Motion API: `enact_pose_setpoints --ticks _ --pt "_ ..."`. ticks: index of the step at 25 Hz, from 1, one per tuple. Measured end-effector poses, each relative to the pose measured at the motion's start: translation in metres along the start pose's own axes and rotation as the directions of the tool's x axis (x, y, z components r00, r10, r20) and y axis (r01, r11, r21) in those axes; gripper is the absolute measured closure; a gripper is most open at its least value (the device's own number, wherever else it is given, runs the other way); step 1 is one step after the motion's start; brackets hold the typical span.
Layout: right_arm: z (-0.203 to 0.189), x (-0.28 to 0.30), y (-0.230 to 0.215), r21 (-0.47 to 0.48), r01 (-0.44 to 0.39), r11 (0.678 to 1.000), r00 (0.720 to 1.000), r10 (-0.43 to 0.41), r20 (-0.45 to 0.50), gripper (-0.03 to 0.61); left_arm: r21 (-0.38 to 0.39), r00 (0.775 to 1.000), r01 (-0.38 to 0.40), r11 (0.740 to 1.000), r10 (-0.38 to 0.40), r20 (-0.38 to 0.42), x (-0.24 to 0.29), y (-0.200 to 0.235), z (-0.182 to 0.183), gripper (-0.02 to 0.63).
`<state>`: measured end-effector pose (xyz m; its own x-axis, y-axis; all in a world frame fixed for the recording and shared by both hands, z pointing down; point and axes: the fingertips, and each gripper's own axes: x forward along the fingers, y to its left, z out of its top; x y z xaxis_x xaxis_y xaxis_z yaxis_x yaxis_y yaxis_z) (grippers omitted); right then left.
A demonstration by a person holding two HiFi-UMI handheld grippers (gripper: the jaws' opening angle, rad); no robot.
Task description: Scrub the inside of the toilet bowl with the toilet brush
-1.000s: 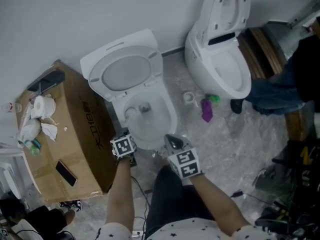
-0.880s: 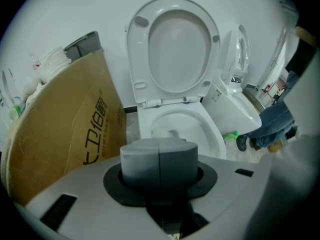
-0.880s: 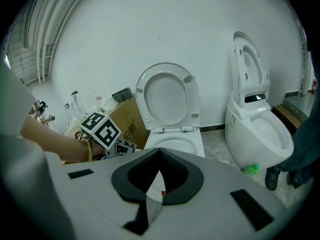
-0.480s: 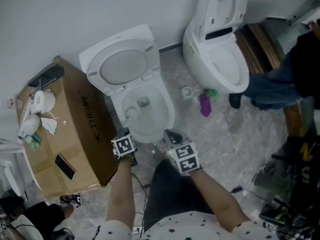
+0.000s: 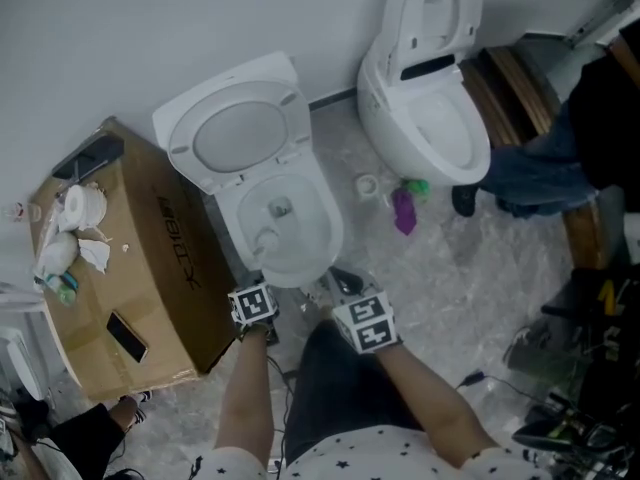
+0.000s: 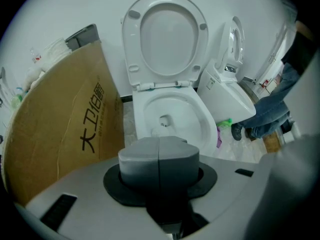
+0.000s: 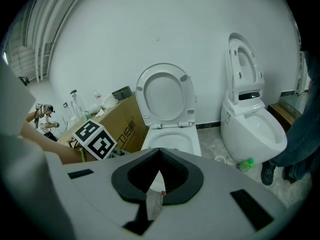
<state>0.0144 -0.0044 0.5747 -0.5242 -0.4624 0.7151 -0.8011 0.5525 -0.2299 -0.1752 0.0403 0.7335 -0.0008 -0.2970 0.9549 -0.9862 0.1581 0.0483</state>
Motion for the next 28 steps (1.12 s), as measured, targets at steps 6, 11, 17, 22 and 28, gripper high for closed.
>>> enact_pose_setpoints --ticks 6,11,17,22,28 --pt "-0.011 -0.005 -0.002 0.009 0.014 1.0 1.0 -0.014 -0.008 0.572 0.023 1.0 0.024 0.999 -0.024 -0.018 0.004 -0.017 -0.017 0.462" --pt "-0.014 -0.006 -0.004 0.016 0.024 1.0 1.0 -0.024 -0.01 0.572 0.027 0.999 0.039 0.999 -0.038 -0.034 0.007 -0.029 -0.025 0.462" --pt "-0.014 -0.006 -0.01 0.025 0.037 0.999 0.999 -0.036 -0.009 0.572 0.051 0.998 0.056 0.997 -0.054 -0.043 0.01 -0.044 -0.024 0.462" --pt "-0.018 -0.008 -0.013 0.041 0.044 0.998 0.999 -0.043 -0.011 0.572 0.071 0.998 0.056 0.996 -0.053 -0.045 0.011 -0.052 -0.022 0.462" --pt "-0.025 -0.011 -0.017 0.048 0.052 0.997 0.998 -0.051 -0.022 0.572 0.081 0.996 0.077 0.994 -0.073 -0.048 0.013 -0.067 -0.019 0.462"
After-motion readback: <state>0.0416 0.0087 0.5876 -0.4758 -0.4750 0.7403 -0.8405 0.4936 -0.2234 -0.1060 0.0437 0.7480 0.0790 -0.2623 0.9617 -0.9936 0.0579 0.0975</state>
